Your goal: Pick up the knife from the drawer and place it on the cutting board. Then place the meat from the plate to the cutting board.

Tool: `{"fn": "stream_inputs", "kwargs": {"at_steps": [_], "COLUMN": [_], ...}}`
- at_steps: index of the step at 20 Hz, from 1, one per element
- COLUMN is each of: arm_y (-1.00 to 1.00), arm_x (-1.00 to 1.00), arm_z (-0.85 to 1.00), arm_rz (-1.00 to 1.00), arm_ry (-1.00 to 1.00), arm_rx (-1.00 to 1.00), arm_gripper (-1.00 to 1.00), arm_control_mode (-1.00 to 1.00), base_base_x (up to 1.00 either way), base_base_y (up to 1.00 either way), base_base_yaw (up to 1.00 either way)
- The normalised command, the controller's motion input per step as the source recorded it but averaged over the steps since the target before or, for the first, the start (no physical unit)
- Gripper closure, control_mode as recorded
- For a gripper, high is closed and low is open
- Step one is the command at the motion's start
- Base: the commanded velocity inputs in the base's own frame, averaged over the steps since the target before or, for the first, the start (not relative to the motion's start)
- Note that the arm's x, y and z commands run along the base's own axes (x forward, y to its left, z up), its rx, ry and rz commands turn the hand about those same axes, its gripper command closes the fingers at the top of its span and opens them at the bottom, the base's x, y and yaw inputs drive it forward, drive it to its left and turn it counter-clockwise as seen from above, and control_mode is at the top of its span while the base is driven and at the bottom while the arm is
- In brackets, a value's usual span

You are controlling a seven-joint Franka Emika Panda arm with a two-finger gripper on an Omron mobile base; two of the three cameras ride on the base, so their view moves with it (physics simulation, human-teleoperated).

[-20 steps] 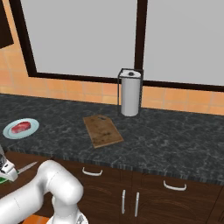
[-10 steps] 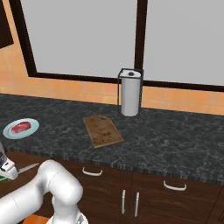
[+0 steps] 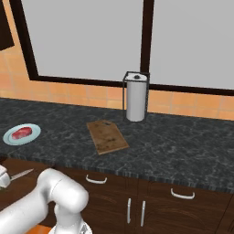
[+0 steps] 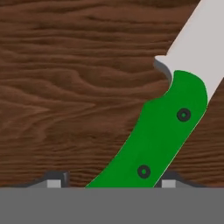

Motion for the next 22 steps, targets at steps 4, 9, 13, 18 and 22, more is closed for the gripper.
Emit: {"fn": "stream_inputs", "kwargs": {"at_steps": [4,9,13,18,22], "arm_y": [-0.21,-0.25,-0.36,-0.53,-0.68], "arm_x": [-1.00,-0.57,0.11,0.23,0.63], "arm_z": [0.98,0.96,1.00,1.00,0.74], "arm_rz": [0.14,0.15,0.07,0.02,0.01], "arm_ry": [-0.10,-0.19,-0.27,-0.20,-0.01], "arm_rx": [0.01,0.00,0.00,0.00,-0.01], "arm_gripper": [1.00,1.00,1.00,1.00,1.00], "arm_control_mode": [-1.00,-1.00,-1.00,-1.00,-1.00], "base_base_x": [0.00,0.00,0.00,0.00,0.00], "base_base_y": [0.00,0.00,0.00,0.00,0.00], "base_base_yaw": [0.00,0.00,0.00,0.00,0.00]}}
